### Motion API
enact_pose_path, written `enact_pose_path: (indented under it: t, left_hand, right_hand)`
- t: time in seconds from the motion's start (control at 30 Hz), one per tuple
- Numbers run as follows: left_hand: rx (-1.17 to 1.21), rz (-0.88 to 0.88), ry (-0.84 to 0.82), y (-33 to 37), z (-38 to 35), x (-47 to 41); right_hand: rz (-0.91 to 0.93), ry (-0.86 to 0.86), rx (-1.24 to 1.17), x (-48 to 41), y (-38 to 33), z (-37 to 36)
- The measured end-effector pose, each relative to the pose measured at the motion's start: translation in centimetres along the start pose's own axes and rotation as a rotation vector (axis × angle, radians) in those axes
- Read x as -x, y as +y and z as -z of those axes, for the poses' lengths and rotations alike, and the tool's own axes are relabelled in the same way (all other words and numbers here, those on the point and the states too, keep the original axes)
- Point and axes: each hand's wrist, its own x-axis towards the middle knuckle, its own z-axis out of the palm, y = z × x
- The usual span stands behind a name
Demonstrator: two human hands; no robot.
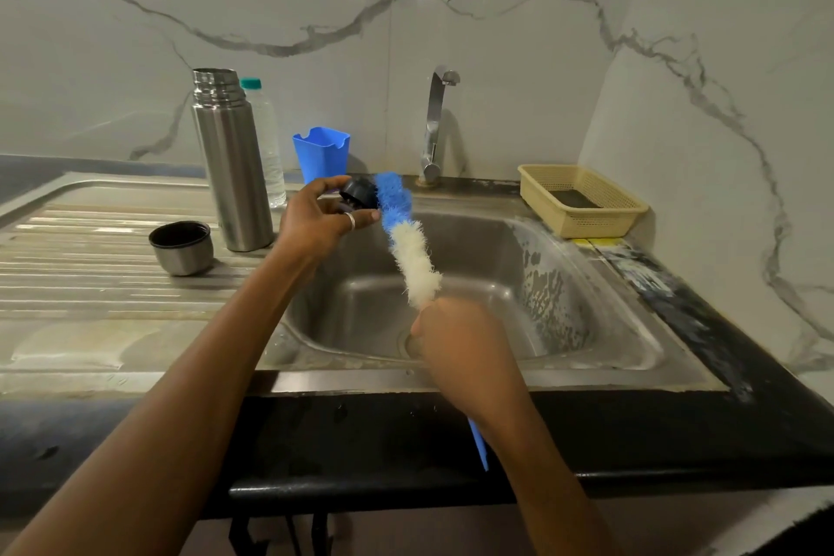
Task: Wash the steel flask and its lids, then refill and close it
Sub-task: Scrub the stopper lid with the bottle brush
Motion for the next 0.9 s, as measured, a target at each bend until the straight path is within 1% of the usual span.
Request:
enact_pose_path:
  t: [0.1, 0.23, 0.4, 0.57, 0.63, 0.7, 0.77, 0.9]
  left_hand:
    - [-0.093, 0.002, 0.058, 0.0, 0.0, -0.3]
    - [-0.234, -0.008, 0.114, 0.1, -0.1, -0.1]
    - [-0.205, 0.012, 0.105, -0.2, 0.5, -0.5]
    - [-0.195, 0.051, 0.063, -0.6, 0.6, -0.8]
    - [-0.216, 0.015, -0.002, -0.6, 0.4, -0.7]
    - [-0.264, -0.058, -0.047, -0.4, 0.2, -0.3]
    - [-0.314, -0.106, -0.029, -0.2, 0.3, 0.0]
    - [-0.362, -0.106, 0.044, -0.5, 1.3, -0.4]
  right_hand:
    - [0.083, 0.045, 0.123, 1.4, 0.3, -0.7]
    - [0.098, 0.068, 0.246, 0.7, -0.1, -0.6]
    - [0.122, 0.093, 0.355, 1.7, -0.3, -1.0]
    - [0.153, 0.124, 0.384, 1.9, -1.1, -0.9]
    - [0.167, 0.13, 0.419, 0.9, -1.4, -0.9]
    - [0.166, 0.14, 0.453, -0.1, -1.5, -0.8]
    - [0.162, 0.136, 0.481, -0.2, -1.2, -0.6]
    - [0.156, 0.085, 0.537, 1.5, -0.2, -0.8]
